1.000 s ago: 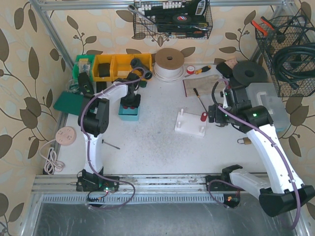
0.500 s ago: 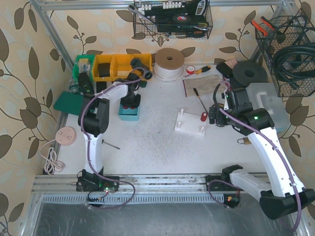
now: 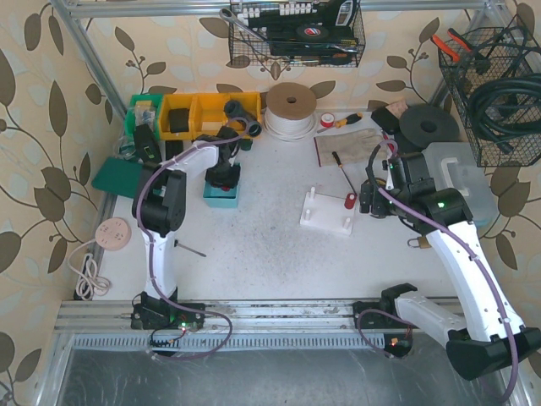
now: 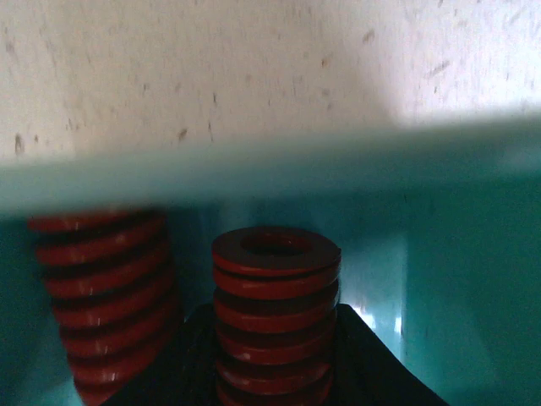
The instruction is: Install the large spring
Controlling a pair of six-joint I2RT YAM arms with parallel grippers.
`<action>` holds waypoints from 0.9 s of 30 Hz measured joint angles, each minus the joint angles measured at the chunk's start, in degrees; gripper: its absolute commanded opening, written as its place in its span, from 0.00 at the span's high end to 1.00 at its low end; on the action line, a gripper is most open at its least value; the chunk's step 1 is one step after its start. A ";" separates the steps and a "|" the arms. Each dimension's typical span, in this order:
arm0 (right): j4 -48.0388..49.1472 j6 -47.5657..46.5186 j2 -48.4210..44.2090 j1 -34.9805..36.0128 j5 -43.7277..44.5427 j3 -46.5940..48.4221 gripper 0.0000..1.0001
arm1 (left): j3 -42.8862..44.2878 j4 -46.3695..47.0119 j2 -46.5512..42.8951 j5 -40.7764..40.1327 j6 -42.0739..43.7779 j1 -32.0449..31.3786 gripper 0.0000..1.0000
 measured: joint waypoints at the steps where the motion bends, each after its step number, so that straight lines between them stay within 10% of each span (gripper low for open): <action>1: 0.00 0.09 0.00 0.00 0.17 0.00 0.03 | -0.24 -0.39 -0.37 0.04 0.00 0.00 0.86; 27: -2.95 3.28 1.07 0.00 -3.39 5.53 0.05 | 0.09 -4.37 -19.56 6.99 -0.33 0.00 0.94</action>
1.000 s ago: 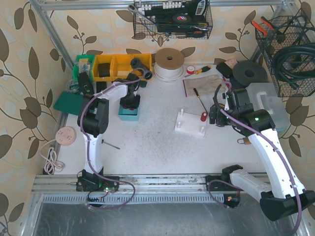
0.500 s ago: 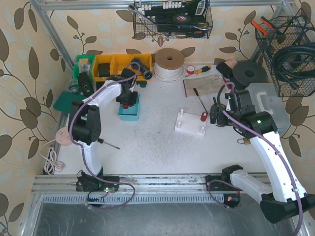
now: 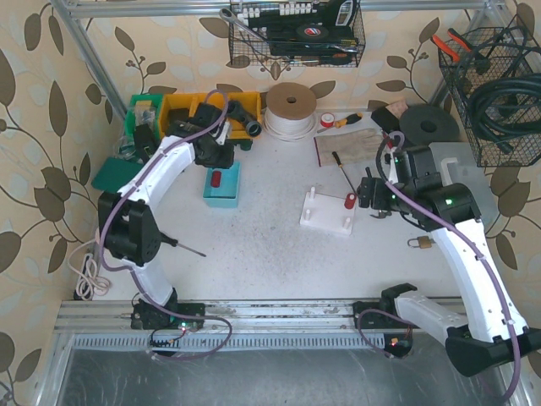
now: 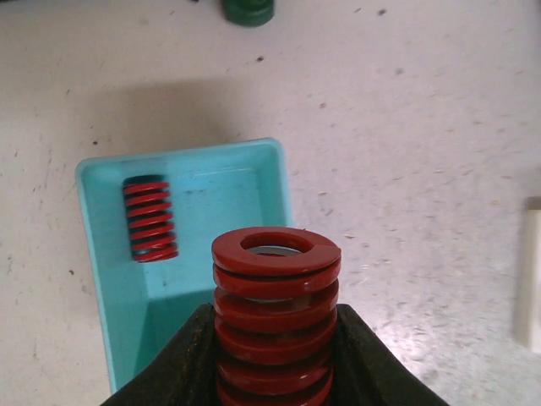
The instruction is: Install the large spring
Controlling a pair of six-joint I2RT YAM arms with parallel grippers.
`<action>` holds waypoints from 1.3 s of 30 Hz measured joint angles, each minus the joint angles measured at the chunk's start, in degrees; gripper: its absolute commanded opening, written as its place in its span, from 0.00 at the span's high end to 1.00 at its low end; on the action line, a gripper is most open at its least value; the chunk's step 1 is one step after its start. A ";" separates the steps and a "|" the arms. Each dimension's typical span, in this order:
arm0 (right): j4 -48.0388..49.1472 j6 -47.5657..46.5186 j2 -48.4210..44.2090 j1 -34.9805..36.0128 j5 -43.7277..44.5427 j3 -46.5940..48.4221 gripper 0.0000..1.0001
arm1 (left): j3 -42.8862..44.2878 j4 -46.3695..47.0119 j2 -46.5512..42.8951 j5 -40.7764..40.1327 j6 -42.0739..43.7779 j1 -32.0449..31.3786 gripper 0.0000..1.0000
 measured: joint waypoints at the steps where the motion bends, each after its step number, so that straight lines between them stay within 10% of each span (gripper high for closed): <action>1: -0.04 -0.07 0.28 0.00 -0.92 0.42 0.06 | 0.00 0.11 -0.87 0.63 -0.15 -0.02 0.94; 39: -6.08 -2.40 27.10 -12.07 -47.60 15.63 0.42 | 0.04 24.72 3.32 33.97 6.88 -21.75 1.00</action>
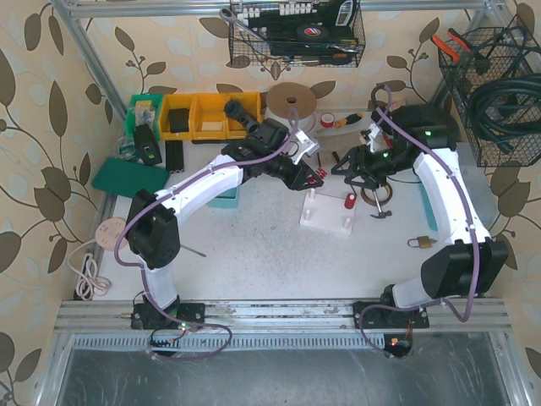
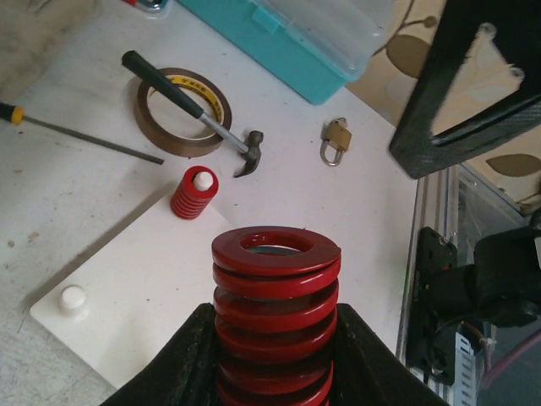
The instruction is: Install the large spring
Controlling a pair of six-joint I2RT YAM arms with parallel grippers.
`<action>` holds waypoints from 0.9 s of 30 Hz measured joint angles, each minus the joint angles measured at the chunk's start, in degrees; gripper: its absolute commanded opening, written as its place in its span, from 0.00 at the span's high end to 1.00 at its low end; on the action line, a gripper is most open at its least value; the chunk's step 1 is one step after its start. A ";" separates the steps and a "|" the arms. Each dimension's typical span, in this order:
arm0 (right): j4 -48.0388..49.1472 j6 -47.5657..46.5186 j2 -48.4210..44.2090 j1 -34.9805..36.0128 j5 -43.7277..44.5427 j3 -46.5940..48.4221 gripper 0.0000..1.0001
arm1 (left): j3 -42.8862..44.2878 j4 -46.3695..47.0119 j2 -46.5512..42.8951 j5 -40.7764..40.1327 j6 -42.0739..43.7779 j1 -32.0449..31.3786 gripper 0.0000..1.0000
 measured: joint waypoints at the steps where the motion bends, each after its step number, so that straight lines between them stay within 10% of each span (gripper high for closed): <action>1: 0.44 0.28 0.02 0.02 -0.55 -0.63 0.42 | -0.02 -0.02 0.00 0.74 0.66 0.02 1.00; 20: 7.76 6.36 2.95 5.33 -2.56 -3.45 0.51 | -0.24 1.18 -0.35 8.39 8.35 -0.61 1.00; 27: 7.82 6.36 5.44 8.33 -2.54 -3.48 0.81 | -0.39 -0.52 -0.76 7.89 10.32 -0.76 1.00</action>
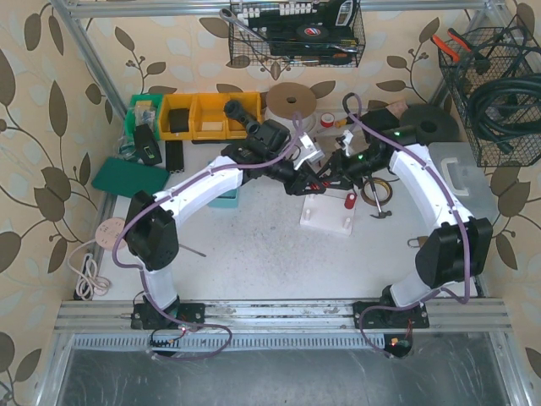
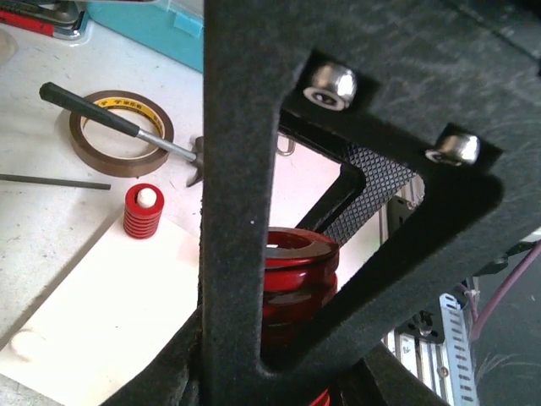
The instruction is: Install the large spring
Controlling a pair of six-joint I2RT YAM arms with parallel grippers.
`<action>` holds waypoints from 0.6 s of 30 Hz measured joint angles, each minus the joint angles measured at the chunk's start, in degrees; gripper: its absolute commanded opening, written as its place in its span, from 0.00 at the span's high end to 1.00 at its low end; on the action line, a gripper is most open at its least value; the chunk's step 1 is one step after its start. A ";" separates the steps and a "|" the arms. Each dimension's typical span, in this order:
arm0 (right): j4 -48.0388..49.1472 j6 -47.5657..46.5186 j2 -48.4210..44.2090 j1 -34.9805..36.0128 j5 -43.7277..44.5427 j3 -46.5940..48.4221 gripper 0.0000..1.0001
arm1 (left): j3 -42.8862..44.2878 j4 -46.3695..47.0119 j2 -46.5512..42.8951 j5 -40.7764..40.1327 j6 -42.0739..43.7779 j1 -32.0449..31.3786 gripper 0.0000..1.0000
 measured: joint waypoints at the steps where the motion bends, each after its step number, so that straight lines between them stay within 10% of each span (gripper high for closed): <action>1: 0.00 0.17 -0.04 0.02 0.26 0.00 0.89 | 0.00 -0.22 -0.09 -0.52 0.24 -0.02 1.00; 6: 0.70 0.17 -0.09 0.24 0.85 0.00 1.00 | -0.04 -0.68 -0.42 -3.13 0.61 -0.13 0.72; 9: 1.66 0.26 -0.09 0.39 1.22 0.00 1.00 | -0.07 -0.81 -0.76 -4.90 0.39 0.02 0.39; 18: 4.37 0.20 -3.21 1.42 15.65 -0.35 1.00 | -9.49 3.89 -4.02 -9.16 -7.69 7.43 0.20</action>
